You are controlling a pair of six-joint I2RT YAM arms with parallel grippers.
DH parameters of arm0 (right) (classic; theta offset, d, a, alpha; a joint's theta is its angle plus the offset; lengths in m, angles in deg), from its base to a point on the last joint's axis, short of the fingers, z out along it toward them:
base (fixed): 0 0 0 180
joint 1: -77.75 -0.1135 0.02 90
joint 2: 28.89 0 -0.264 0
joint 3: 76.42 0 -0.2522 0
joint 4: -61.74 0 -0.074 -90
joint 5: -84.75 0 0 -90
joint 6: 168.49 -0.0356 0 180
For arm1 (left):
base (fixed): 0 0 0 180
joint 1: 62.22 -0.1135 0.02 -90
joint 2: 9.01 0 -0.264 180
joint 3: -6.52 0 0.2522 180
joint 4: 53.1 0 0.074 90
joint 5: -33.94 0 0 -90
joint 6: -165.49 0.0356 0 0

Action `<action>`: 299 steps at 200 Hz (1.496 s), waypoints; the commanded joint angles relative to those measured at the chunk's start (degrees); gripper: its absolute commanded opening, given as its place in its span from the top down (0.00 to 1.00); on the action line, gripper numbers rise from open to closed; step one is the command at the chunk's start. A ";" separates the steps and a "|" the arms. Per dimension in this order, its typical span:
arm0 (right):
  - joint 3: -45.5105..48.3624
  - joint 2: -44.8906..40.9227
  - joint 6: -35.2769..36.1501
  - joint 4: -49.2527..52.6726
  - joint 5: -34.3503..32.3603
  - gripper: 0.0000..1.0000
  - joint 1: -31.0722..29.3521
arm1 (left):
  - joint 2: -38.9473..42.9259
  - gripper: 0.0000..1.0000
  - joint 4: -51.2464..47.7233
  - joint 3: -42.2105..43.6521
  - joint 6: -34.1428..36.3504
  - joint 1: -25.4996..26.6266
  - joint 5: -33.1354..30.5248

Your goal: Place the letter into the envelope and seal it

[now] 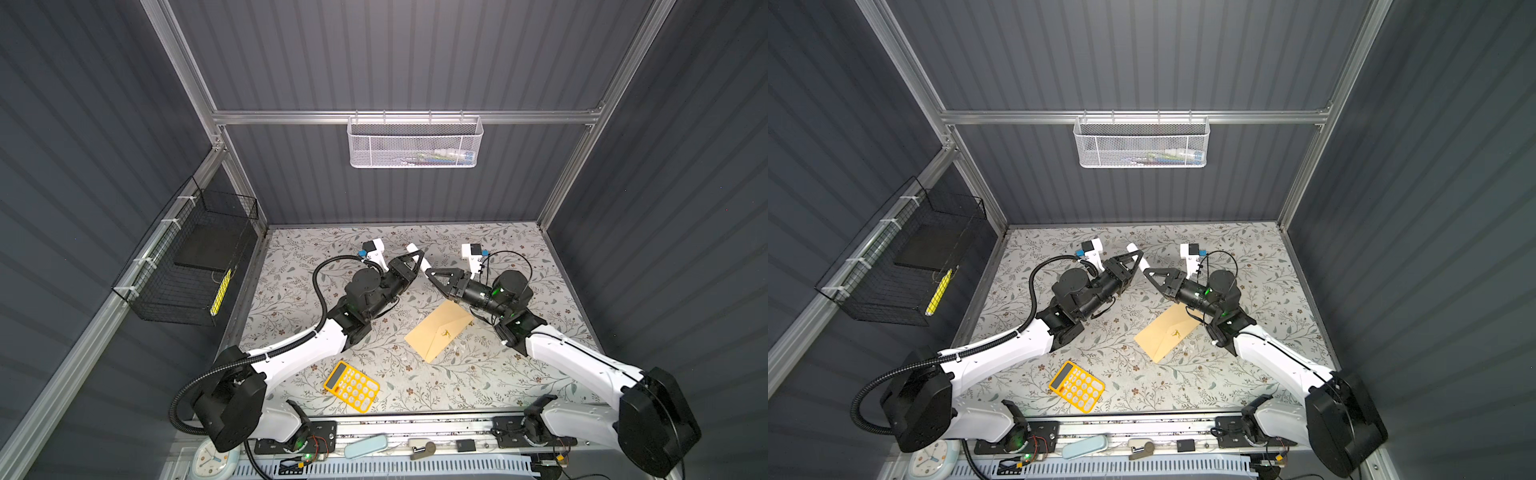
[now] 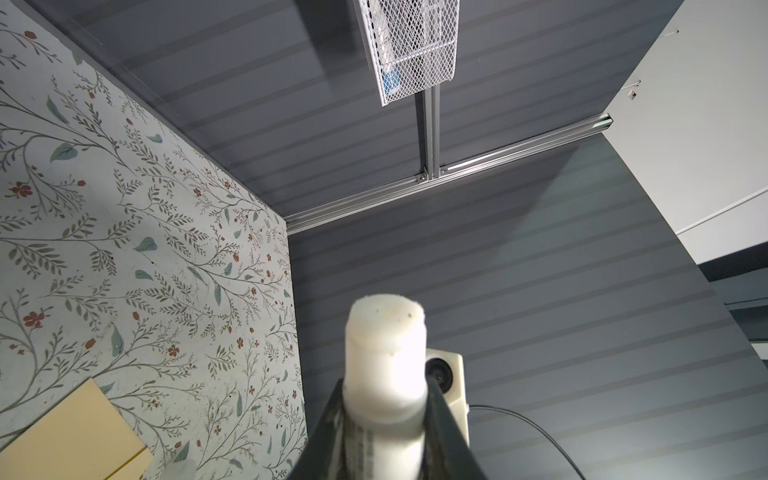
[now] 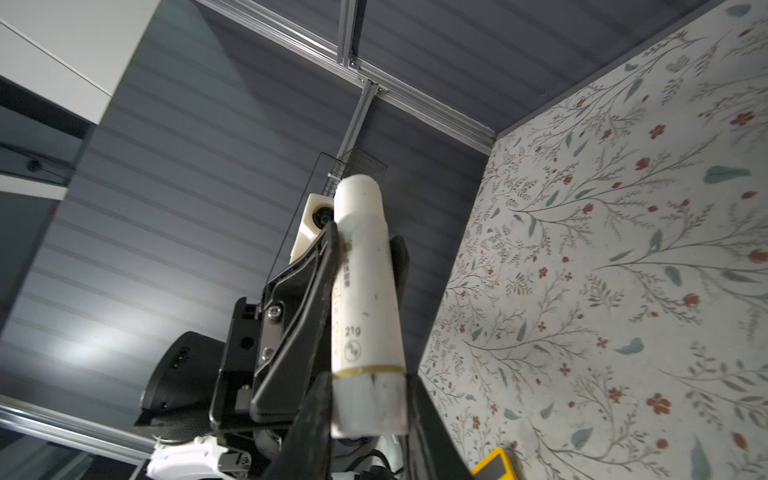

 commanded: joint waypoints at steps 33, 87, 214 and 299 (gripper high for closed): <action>-7.80 -3.01 24.69 28.30 -7.94 0.87 -5.03 | 0.72 1.00 -6.67 -3.01 1.33 -0.06 -1.12; -14.24 -0.87 39.22 41.31 -21.31 0.86 -8.98 | 1.34 1.00 -9.95 -3.82 2.25 -0.10 -1.33; -17.82 4.06 61.53 46.94 -42.40 0.81 -19.33 | 1.41 1.00 -15.84 -5.62 2.10 -0.05 -1.53; -15.71 5.81 71.32 40.02 -52.77 0.79 -24.33 | 1.41 1.00 -17.24 -5.94 1.67 -0.05 -1.45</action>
